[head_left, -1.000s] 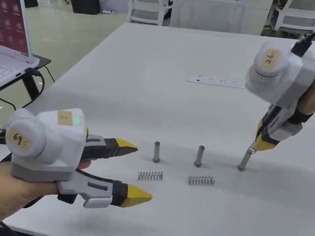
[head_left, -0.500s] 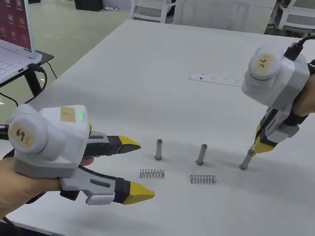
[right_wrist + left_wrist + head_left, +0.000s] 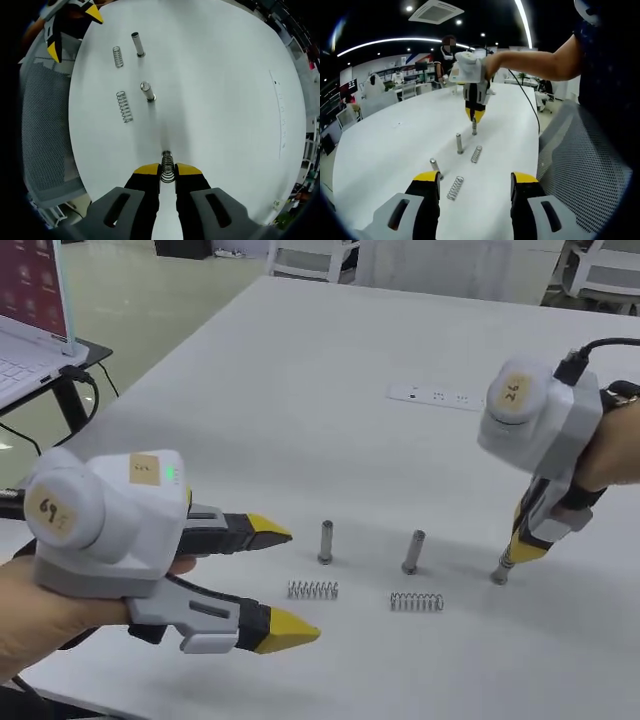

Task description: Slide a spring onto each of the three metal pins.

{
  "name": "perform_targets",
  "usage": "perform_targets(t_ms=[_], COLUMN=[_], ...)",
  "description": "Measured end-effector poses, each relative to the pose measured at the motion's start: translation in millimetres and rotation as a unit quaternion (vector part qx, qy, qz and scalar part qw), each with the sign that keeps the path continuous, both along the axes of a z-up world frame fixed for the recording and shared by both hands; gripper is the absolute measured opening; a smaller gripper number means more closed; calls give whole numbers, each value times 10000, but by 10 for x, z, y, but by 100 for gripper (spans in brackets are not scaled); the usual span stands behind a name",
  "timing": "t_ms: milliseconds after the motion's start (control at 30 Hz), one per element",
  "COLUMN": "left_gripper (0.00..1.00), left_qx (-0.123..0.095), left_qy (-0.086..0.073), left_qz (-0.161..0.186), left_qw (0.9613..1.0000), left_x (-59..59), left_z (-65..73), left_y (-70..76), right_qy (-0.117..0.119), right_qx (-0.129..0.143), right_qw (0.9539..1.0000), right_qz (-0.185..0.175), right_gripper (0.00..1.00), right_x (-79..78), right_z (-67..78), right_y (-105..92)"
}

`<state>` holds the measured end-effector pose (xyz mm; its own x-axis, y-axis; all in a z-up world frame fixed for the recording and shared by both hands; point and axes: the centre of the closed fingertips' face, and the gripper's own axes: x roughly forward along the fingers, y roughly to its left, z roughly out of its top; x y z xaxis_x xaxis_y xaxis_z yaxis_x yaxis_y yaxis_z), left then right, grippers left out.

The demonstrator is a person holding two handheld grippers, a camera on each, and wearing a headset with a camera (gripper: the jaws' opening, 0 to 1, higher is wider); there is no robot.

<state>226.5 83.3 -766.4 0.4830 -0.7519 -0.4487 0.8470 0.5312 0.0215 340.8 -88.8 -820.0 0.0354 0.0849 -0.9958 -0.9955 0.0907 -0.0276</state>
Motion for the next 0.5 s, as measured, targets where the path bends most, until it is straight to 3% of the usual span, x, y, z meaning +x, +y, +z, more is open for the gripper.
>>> perform_targets(t_ms=[500], left_gripper=[51], left_qx=[11], left_qy=[4], left_qz=[-10], left_qw=[10000], left_x=[6], left_z=[-5], left_y=[-2], right_qy=[90], right_qx=[-34], right_qw=[9999], right_qz=[-79], right_gripper=[9], right_x=[68], right_z=[-199], right_y=[-27])
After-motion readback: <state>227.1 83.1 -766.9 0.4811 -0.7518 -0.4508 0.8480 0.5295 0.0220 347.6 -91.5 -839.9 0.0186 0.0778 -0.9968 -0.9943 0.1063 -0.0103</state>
